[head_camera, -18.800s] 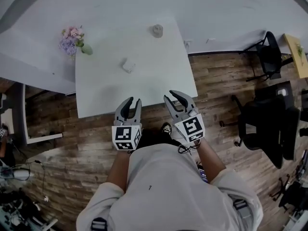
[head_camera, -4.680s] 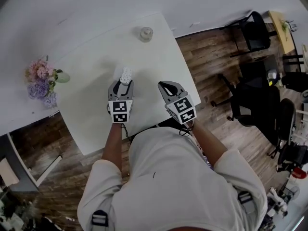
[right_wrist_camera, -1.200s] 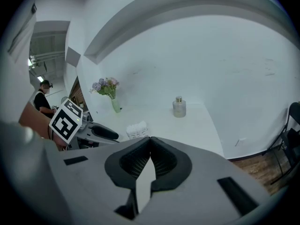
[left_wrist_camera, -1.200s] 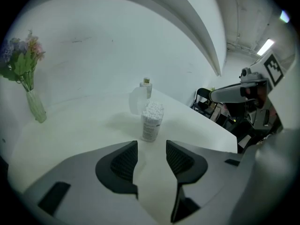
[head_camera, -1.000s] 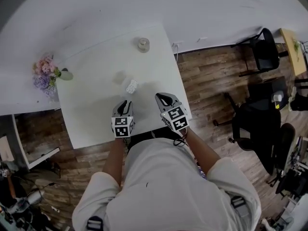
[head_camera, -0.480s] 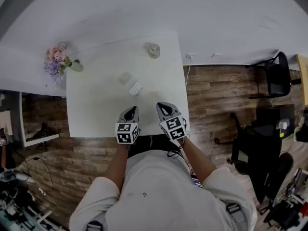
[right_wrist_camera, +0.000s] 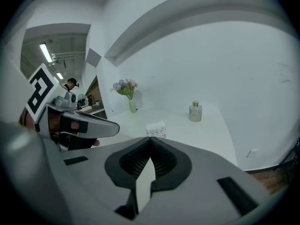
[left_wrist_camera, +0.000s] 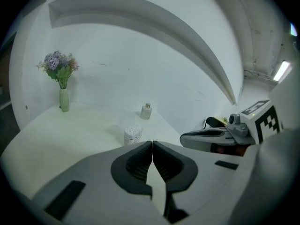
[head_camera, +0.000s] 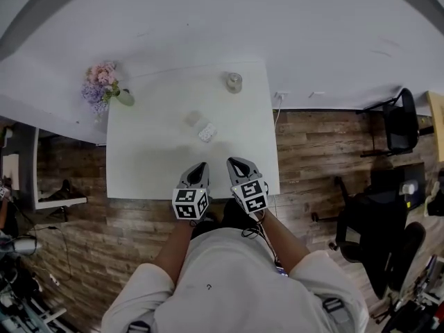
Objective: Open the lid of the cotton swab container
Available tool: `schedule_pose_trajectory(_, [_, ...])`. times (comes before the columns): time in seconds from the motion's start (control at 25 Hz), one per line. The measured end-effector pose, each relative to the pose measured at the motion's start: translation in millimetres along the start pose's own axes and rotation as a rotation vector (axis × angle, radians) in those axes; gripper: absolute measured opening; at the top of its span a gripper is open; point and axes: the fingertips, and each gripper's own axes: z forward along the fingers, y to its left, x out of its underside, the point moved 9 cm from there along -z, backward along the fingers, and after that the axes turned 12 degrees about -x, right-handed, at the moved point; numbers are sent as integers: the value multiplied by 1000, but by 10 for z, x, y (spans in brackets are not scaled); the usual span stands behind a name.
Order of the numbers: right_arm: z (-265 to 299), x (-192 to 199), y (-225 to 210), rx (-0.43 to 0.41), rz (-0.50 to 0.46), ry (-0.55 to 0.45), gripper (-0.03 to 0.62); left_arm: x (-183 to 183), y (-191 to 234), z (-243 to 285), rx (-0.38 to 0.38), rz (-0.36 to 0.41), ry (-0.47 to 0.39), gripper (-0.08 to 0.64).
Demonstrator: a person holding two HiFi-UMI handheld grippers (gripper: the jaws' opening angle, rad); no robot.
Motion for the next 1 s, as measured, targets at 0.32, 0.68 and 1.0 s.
schedule_pose_trajectory(0.32, [38, 27, 773, 67, -17, -30, -2, 204, 331, -554, 44, -5, -60, 21])
schedule_pose_trajectory(0.68, [-95, 60, 1565, 172, -33, -71, -2, 312, 670, -1162, 78, 2, -150, 20])
schedule_pose_trajectory(1.0, [-624, -450, 1677, 229, -97, -204, -2, -133, 533, -1561, 99, 64, -311, 20])
